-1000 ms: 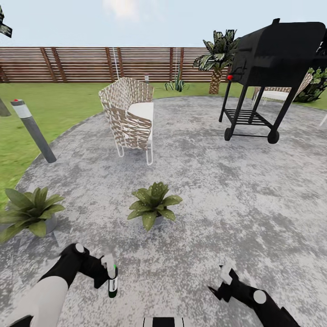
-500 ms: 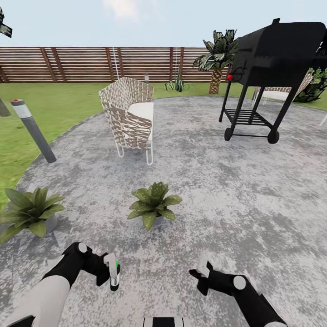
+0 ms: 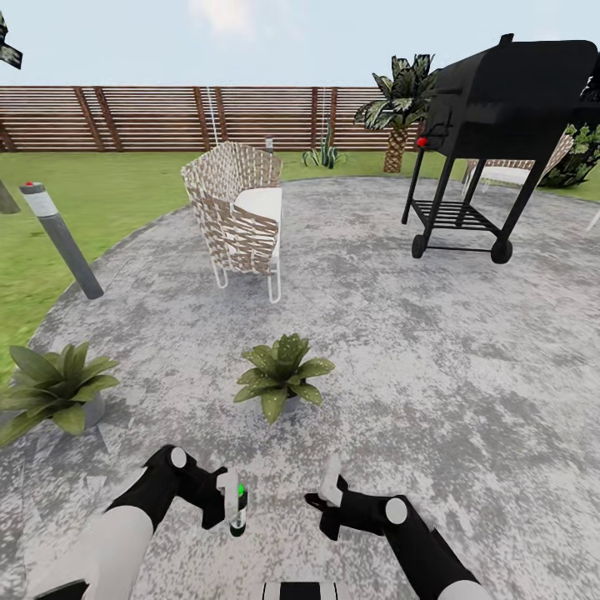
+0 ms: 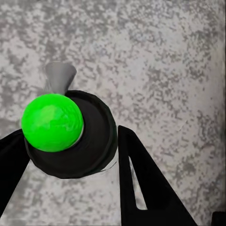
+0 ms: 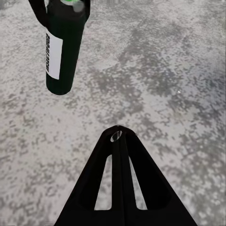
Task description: Pick up the pesticide atomizer in the garden and spray insectifuge to fully cover both potted plants in the garden.
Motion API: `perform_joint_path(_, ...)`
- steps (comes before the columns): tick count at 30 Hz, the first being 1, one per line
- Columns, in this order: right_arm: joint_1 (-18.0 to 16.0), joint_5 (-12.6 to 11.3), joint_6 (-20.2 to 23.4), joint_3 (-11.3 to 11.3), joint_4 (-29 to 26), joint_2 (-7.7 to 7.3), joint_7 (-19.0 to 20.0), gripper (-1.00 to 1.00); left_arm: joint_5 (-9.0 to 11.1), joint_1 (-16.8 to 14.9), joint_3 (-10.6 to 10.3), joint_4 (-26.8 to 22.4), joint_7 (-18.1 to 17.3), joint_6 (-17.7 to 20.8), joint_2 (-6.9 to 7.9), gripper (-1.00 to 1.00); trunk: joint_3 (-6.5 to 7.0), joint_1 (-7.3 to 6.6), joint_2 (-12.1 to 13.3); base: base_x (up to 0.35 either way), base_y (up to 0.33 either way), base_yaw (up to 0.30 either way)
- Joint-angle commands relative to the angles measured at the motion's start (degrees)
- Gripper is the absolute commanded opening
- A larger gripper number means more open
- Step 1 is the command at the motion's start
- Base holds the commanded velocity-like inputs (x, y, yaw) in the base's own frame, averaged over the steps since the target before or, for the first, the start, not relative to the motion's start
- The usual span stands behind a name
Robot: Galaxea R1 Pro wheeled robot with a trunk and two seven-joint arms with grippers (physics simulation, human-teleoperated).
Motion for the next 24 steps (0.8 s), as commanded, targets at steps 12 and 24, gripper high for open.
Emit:
perform_joint_path(12,-0.78,0.53,-0.32,-0.06,-0.05,3.17,0.02,-1.0,-0.45,0.03,0.56,3.24,3.28,-2.68,-1.66,-1.0,-0.04,-0.01,-0.02,0.0,0.0,0.0)
perform_joint_path(24,-1.07,0.48,-0.32,-0.06,0.06,3.19,0.02,-1.0,-0.17,0.03,0.56,4.94,3.63,-2.76,-4.24,-1.0,-0.04,-0.01,-0.02,0.0,0.0,0.0)
